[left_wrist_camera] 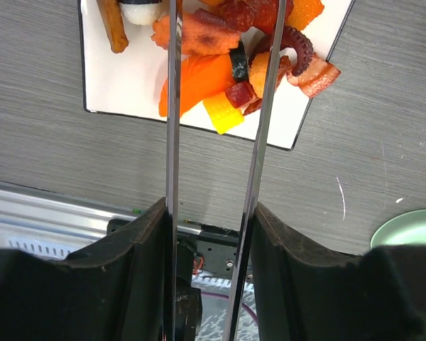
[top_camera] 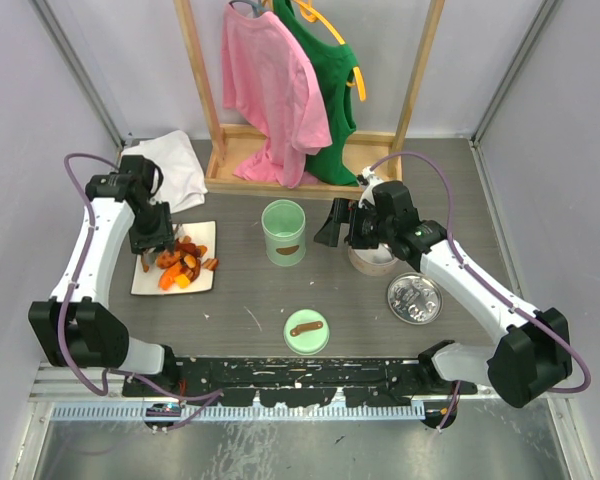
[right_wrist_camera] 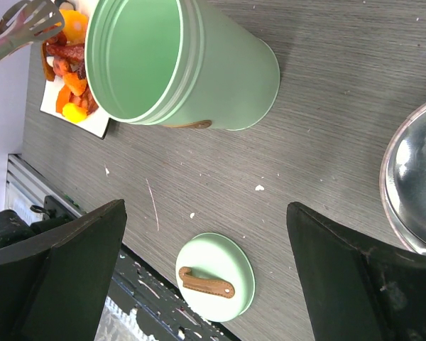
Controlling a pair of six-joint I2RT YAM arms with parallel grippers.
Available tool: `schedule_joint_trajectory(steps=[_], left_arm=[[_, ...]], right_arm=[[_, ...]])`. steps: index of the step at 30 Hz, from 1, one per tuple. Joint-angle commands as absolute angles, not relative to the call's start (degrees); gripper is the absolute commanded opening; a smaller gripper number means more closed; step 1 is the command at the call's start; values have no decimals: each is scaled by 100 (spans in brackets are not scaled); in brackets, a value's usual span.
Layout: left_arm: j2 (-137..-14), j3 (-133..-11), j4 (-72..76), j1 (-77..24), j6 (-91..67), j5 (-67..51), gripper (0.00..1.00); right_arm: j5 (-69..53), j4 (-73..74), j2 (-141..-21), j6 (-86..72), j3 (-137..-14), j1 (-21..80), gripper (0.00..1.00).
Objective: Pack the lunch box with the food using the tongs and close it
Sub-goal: Pick up the fake food from the plate.
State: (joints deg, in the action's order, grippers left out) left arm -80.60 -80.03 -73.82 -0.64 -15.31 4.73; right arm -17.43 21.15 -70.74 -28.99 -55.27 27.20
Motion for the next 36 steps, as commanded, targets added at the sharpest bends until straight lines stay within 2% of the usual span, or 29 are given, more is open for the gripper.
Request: schedule_joint_trajectory(steps=[1,17,30,36], left_arm=[[-8141,-8275,-7189,-25,-1386,613,45],[-8289,-8246,-7279,-29,-1381,789,43],[-8116,-8367,-7468,-26,-1429,775,23],[-7922,-8411,-7585,-26,-1485,808,22]], right_arm=[[-1736,1986,-6984,-2832,-5529,2720,100],[-1740,2021,-6970,-2835,-5514,2719,100],[-1714,2083,-6948,-2835,-5542,2716,100],[-1714,2083,-6962,-2845,-5571,2716,100]])
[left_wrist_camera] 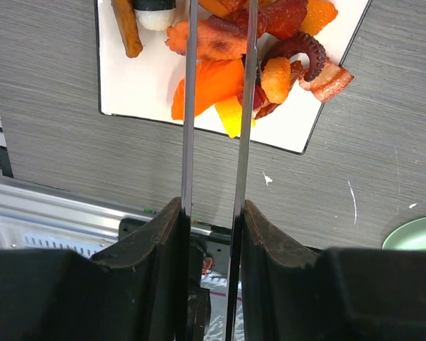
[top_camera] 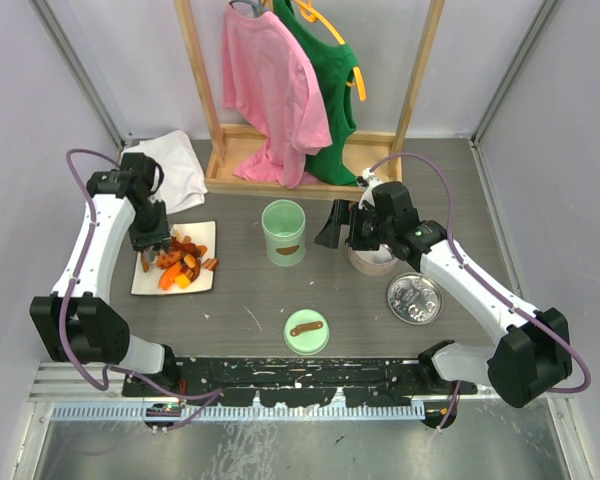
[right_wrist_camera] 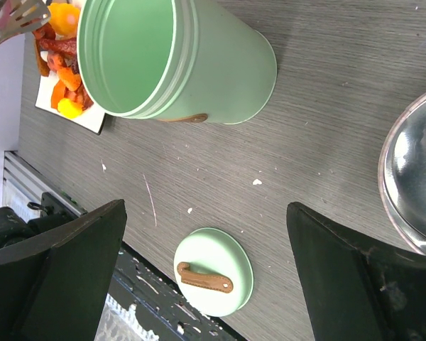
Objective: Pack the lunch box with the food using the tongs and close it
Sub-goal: Pick up the fake food from the plate, then place the fake food in the packing box.
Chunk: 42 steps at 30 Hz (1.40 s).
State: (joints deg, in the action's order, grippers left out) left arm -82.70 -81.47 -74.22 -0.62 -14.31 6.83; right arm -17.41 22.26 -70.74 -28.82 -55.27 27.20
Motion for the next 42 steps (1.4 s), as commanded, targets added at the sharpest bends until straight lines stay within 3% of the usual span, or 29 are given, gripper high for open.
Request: schedule_joint_trajectory(steps=[1,13,29,42], left_arm=[[-7890,-8403,-7593,-26,-1492,815,22],[-7634,-8297,-7738,-26,-1570,756,19],[-7451,-9282,-8479,-303,-1914,7,14],[-7564,-10142,-8177,-2212,-2896,-473,14]], right_arm=[[-1714,2081,-6961,-2845,-5578,2716,100],[-1685,2083,-6920,-2865,-5523,2719,100],[-1571,2083,-6815,-2900,-5521,2716,100],[-1156,2165,-6493,-3028,-5494,2716,100]])
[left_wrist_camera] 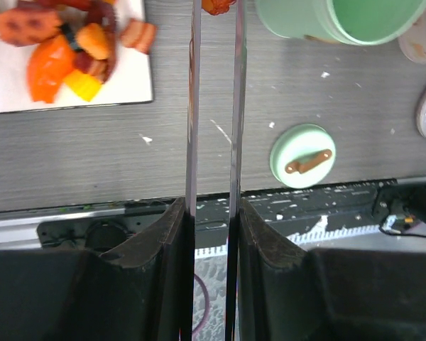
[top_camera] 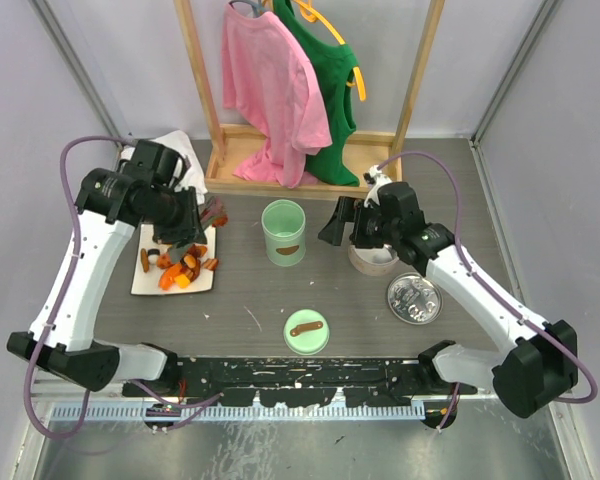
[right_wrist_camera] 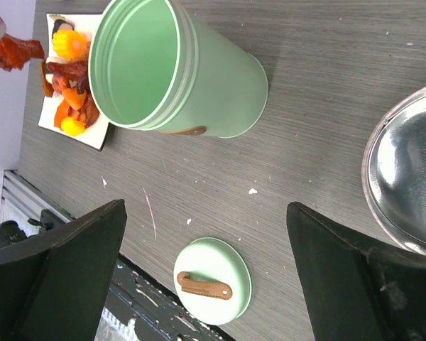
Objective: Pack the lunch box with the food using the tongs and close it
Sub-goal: Place the fake food in the packing box.
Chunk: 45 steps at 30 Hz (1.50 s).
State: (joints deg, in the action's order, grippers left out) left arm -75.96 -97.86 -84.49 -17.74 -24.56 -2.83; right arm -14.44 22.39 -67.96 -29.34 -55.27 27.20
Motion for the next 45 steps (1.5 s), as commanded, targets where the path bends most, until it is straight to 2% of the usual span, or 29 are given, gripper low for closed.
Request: schedule_joint_trajectory(steps=[1,10,18,27,39,45], left_arm=[[-7580,-10167,-8108,-2427,-3003,-488,14],[-7708,-10310,-7597,-3241,-3331,-657,14],[-7872,-10623,-7295,-3482,-3451,-748,14],[-8157,-10277,-6911,-3679,-3489,-767,14],[-8250,-9864,-6951,-3696,-3410,-560,19],[-8193,-9888,-6975,-3700,-3419,-528,26]], right_arm=[[-1078,2185,-6449,-3033,-5495,2716,100],[-651,2268,-6110,-3122,-5448,2716,100],[-565,2307,-6035,-3164,-5406,2717,100],[-447,2359,-5910,-3159,-5435,2716,100],[-304,2487,-5809,-3107,-5479,2717,100],[-334,2475,-5824,-3109,-5488,2718,100]])
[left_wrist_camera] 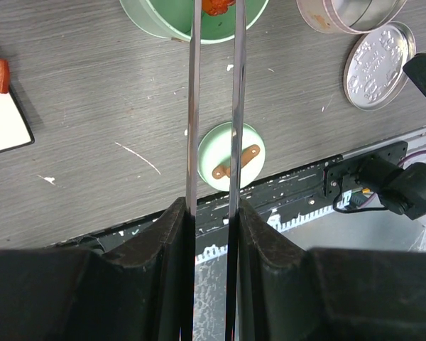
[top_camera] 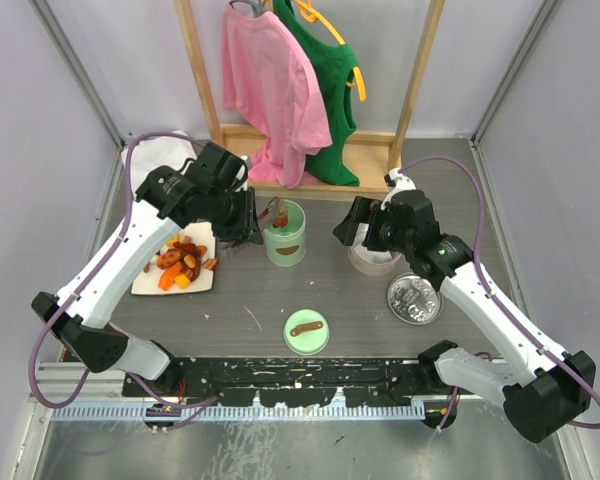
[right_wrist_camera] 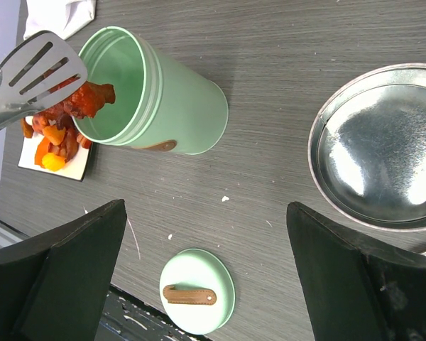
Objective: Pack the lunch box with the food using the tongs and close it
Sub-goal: Place the fake food in the packing box.
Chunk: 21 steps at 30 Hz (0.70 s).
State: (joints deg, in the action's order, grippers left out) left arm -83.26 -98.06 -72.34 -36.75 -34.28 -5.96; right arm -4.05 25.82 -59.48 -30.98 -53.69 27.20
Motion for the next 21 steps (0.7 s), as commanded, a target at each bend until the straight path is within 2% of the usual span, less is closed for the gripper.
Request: schedule_joint_trajectory(steps=[1,13,21], left_arm=[[-8190,-9914,-6985,-3697,-3427,-529,27],[-8100,-9987,-7073,-3700,-3419,-509,37],[-7987,-10092,-7190,-3700,-3426,-270,38]], right_arm=[[-341,2482,-5827,-3103,-5485,2716,100],[-360,2478,-5843,-3105,-5477,2716,100],[-352,2472,-5848,-3121,-5463,2720,100]])
